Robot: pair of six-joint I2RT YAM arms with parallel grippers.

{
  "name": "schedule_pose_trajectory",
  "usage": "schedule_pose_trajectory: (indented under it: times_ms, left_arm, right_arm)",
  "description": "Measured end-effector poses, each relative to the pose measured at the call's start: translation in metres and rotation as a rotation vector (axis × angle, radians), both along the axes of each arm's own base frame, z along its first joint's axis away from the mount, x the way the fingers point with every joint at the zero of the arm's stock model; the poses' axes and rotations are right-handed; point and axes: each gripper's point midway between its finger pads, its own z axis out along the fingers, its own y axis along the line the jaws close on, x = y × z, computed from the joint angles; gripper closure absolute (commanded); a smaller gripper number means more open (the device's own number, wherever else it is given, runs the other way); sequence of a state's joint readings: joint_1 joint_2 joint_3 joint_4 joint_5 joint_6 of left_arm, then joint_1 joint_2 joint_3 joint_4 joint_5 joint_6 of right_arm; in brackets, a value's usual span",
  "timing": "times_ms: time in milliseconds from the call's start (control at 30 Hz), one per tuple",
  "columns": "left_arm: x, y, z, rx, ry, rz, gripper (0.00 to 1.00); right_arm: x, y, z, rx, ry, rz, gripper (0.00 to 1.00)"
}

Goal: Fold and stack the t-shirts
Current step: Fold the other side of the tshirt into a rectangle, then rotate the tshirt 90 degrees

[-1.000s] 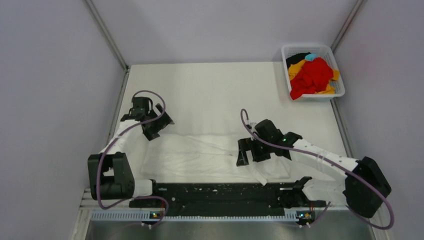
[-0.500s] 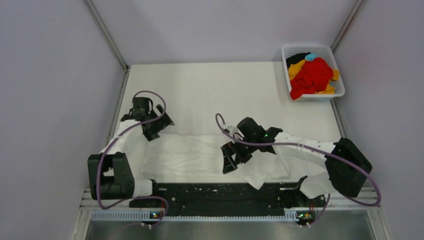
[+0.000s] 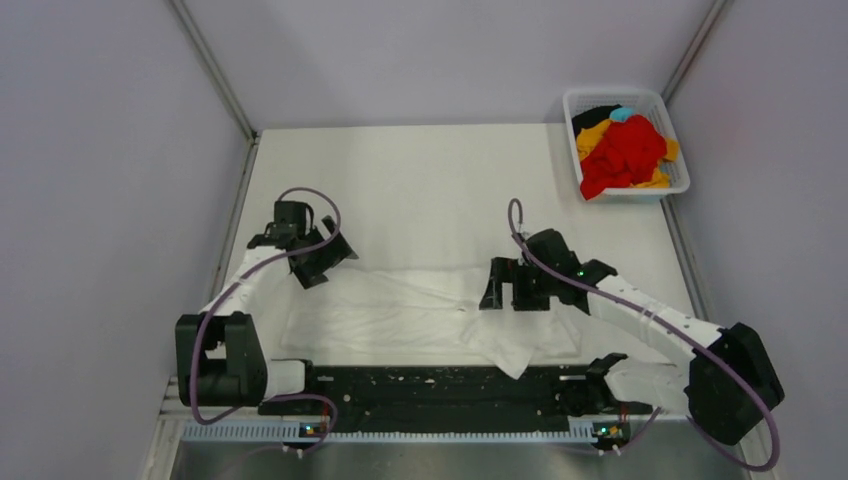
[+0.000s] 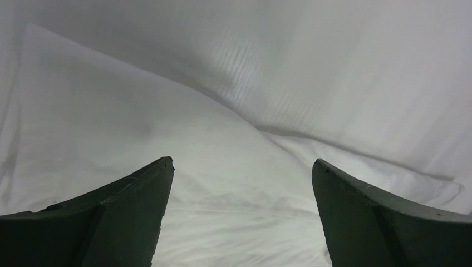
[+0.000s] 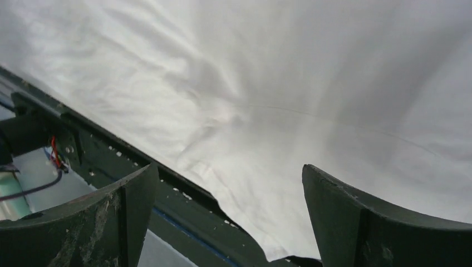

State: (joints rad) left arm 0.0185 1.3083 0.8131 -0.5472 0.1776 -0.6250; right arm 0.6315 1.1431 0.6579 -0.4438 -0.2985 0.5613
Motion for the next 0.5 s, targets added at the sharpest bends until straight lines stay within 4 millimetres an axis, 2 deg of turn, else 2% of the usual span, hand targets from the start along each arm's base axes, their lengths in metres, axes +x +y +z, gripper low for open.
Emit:
schedule_pose_trajectory:
  times_ms: [133, 267, 367, 500]
  left_arm:
    - [-0.015, -0.023, -0.011, -0.014, 0.033, -0.079, 0.01]
    - [-0.028, -0.036, -0.024, -0.016, 0.077, -0.128, 0.01]
    - [-0.031, -0.037, -0.032, -0.016, 0.103, -0.132, 0.01]
    - [-0.031, -0.04, -0.034, -0.021, 0.101, -0.123, 0.01]
  right_arm:
    - [0.003, -0.03, -0.027, -0.061, 0.084, -0.163, 0.01]
    - [0.013, -0.049, -0.05, -0.121, 0.16, -0.288, 0.01]
    - [0.035, -0.052, -0.05, -0.113, 0.181, -0.361, 0.01]
    - [0.078, -0.054, -0.049, -0.097, 0.203, -0.44, 0.01]
